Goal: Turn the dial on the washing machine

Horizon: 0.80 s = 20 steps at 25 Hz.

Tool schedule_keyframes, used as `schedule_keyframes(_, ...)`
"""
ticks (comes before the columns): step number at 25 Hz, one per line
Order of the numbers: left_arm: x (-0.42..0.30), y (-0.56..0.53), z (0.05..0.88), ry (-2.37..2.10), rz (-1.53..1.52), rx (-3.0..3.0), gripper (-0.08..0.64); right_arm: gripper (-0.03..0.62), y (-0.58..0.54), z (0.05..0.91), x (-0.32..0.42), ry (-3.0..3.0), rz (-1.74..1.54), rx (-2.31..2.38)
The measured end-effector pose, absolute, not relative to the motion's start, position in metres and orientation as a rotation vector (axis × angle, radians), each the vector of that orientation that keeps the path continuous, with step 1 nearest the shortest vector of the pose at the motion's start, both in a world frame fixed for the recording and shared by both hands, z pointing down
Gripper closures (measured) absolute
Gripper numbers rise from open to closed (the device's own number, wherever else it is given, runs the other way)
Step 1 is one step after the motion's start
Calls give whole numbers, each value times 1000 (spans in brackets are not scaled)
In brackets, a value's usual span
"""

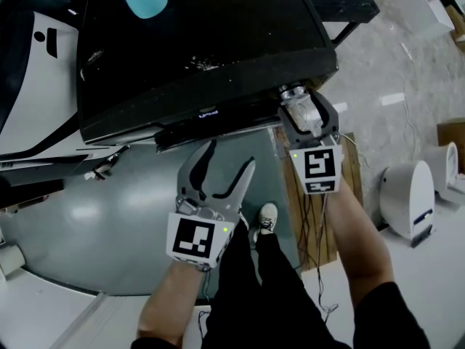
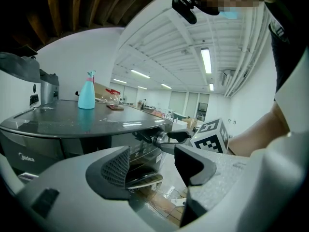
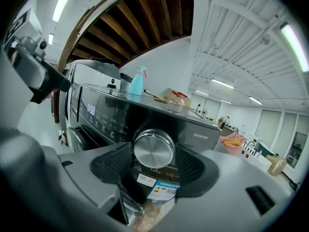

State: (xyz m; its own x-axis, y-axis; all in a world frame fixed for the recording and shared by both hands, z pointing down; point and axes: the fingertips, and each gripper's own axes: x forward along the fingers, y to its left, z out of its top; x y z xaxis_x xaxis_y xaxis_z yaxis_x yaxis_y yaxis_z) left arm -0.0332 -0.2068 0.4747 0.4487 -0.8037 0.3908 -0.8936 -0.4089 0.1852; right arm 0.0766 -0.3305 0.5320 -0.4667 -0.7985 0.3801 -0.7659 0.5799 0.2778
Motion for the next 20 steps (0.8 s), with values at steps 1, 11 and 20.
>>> schedule_keyframes(1,-33,-206,476,-1438,342,2337,287,310,-331,534,77,-2337,-90,1255)
schedule_keyframes(11,-34,-205,479,-1447,335,2330,287,330,-332,539,79,-2392,90,1315)
schedule_keyframes(20,-37,-205,477,-1450,333,2332,287,328,-335,544,88,-2555,622,1408)
